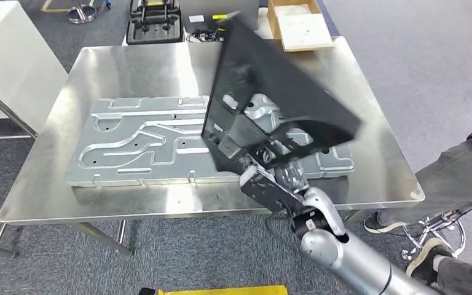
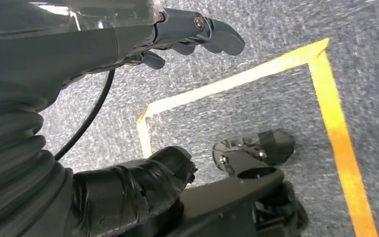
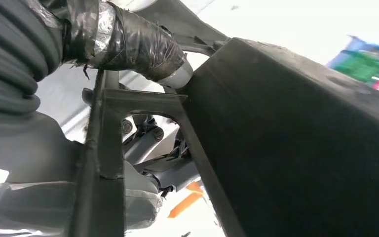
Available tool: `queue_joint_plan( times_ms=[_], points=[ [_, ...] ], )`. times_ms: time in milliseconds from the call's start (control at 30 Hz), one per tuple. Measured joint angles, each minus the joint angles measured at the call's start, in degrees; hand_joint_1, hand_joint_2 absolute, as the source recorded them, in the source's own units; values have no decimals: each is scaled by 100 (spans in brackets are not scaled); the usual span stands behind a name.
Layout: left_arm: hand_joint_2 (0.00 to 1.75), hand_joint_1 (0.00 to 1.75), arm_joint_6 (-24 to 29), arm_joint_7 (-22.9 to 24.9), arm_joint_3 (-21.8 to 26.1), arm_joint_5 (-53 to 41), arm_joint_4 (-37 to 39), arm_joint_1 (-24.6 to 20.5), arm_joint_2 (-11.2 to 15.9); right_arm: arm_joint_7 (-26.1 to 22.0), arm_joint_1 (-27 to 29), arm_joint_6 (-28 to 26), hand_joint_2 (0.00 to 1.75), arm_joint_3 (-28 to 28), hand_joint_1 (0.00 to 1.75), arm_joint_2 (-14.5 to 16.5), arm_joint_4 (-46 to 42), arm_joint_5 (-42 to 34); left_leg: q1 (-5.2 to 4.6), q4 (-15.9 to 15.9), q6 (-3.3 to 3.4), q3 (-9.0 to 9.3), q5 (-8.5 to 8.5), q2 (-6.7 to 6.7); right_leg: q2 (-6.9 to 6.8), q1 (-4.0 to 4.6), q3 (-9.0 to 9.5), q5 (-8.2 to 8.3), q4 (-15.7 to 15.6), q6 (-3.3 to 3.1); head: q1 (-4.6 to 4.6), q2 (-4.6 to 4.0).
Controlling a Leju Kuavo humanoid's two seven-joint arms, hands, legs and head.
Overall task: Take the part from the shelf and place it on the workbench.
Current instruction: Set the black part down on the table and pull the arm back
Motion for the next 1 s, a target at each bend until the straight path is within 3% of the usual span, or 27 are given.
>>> queue_joint_plan(
  times_ms=[67,133,233,267,300,333,400,433,500,567,633,733,767,800,833,933,1000],
  points=[
    [175,0,-11,19,0,12,1,8,15,402,-156,331,175,0,175,-183,19,313,-2,-29,61,27,38,-6,-2,1,2,-31,-1,79,2,1],
    [175,0,-16,32,-1,16,2,14,29,696,-325,614,175,0,175,-383,35,518,20,-92,119,77,53,-4,-6,4,-63,-174,181,128,10,0],
    [175,0,-29,39,1,19,2,-6,49,881,-523,806,175,1,175,-610,55,637,11,-118,194,113,45,-2,-8,19,-542,-612,1134,139,25,0],
    [175,0,-34,41,1,20,2,-6,51,903,-542,824,175,1,175,-664,63,651,5,-112,205,118,35,-4,-7,24,-706,-678,1414,141,27,0],
    [175,0,-37,43,0,23,3,-3,52,929,-552,842,175,2,175,-711,74,671,2,-101,211,125,20,-8,-8,25,-795,-636,1523,142,28,-1],
    [175,0,-37,44,-1,29,3,2,53,977,-570,890,175,2,175,-753,85,717,1,-79,211,130,0,-12,-8,24,-775,-481,1404,140,29,0],
    [175,0,-40,39,-1,51,4,5,54,1136,-661,1073,175,2,175,-846,100,896,-5,-8,186,129,-55,-23,-8,22,-521,-61,760,126,30,1],
    [175,0,-43,30,-1,64,4,0,54,1240,-731,1213,175,2,175,-900,105,1027,-18,44,164,112,-84,-32,-4,26,-386,64,445,112,31,1],
    [175,0,-48,-8,-1,86,4,-7,55,1447,-864,1525,175,3,175,-1002,127,1296,-41,99,115,72,-108,-45,4,38,-276,103,183,78,29,1],
    [175,0,-50,-54,1,110,4,-4,56,1629,-983,1883,175,5,175,-1085,164,1546,-45,105,77,49,-109,-48,7,29,-279,113,160,29,23,2],
    [175,0,-51,-101,1,127,4,0,56,1762,-1140,2271,175,16,175,-1146,207,1753,-37,269,18,-24,-235,-34,4,4,-275,135,134,-22,13,1],
    [175,0,-55,-164,1,132,4,-2,48,1863,-1424,2787,175,112,175,-1218,309,1929,6,1192,-79,-435,-712,-9,-4,-8,-274,147,121,-61,-6,-1],
    [175,0,-58,-178,1,133,4,0,43,1874,-1480,2902,175,151,175,-1233,346,1958,18,1474,-94,-567,-803,-5,-7,-5,-274,146,122,-67,-5,-1],
    [175,0,-61,-187,1,134,4,2,39,1878,-1511,2983,175,178,175,-1243,377,1977,22,1585,-97,-622,-792,-3,-8,-3,-272,144,124,-69,-5,-1],
    [175,0,-62,-196,1,136,4,4,37,1880,-1538,3054,175,198,175,-1249,404,1991,23,1490,-88,-579,-680,-3,-8,-1,-270,142,127,-69,-5,-1],
    [175,0,-67,-213,-1,140,4,-9,38,1884,-1700,3306,175,274,175,-1263,487,2002,-1,473,5,-92,-194,-2,2,8,-261,135,125,-55,-5,-1],
    [175,0,-73,-223,-1,141,4,-26,39,1877,-1810,3469,175,331,175,-1275,567,1998,-33,92,58,88,-121,-5,1,14,-266,144,102,-8,-3,0]
  ],
)
